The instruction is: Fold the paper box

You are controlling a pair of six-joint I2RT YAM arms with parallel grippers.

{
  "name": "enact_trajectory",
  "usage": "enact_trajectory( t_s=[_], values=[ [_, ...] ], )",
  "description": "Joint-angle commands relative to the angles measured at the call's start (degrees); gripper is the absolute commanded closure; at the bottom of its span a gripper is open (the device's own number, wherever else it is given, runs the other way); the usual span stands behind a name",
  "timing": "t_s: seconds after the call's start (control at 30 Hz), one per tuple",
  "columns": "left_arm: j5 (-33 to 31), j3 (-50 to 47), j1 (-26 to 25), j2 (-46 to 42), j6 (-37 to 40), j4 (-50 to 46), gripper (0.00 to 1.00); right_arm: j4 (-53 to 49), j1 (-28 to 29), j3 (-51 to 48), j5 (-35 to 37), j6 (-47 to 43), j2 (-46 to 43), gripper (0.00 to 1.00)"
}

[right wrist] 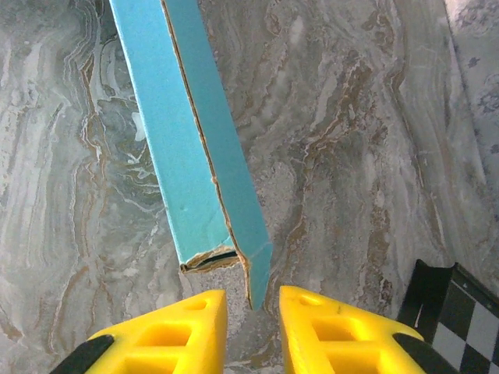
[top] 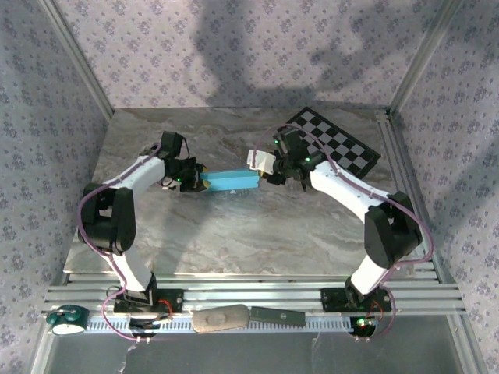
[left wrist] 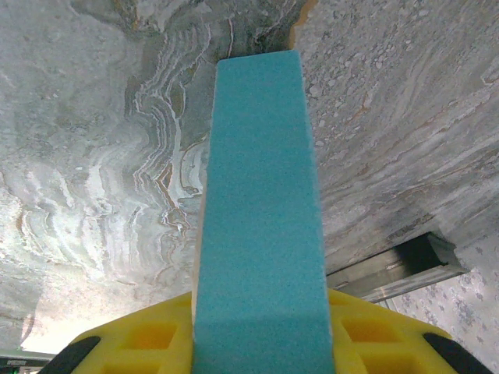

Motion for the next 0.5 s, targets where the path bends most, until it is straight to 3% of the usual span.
enact_trajectory(
  t_s=[0.0, 0.37, 0.47],
  values=[
    [0.43, 1.06, 0.42, 0.84, 0.47, -0.7, 0.78, -2.32, 0.38, 3.25, 0.87, 2.33, 1.86, 0.76],
    [0.47, 1.16, 0.34, 0.82, 0.56, -0.41, 0.8, -4.25, 0.71, 6.25, 1.5, 4.6, 4.67, 0.85],
    [0.45, 1.26, 0.34, 0.85, 0.61, -0.51, 0.81, -4.28, 0.82, 6.24, 0.71, 5.11, 4.3, 0.92]
  ],
)
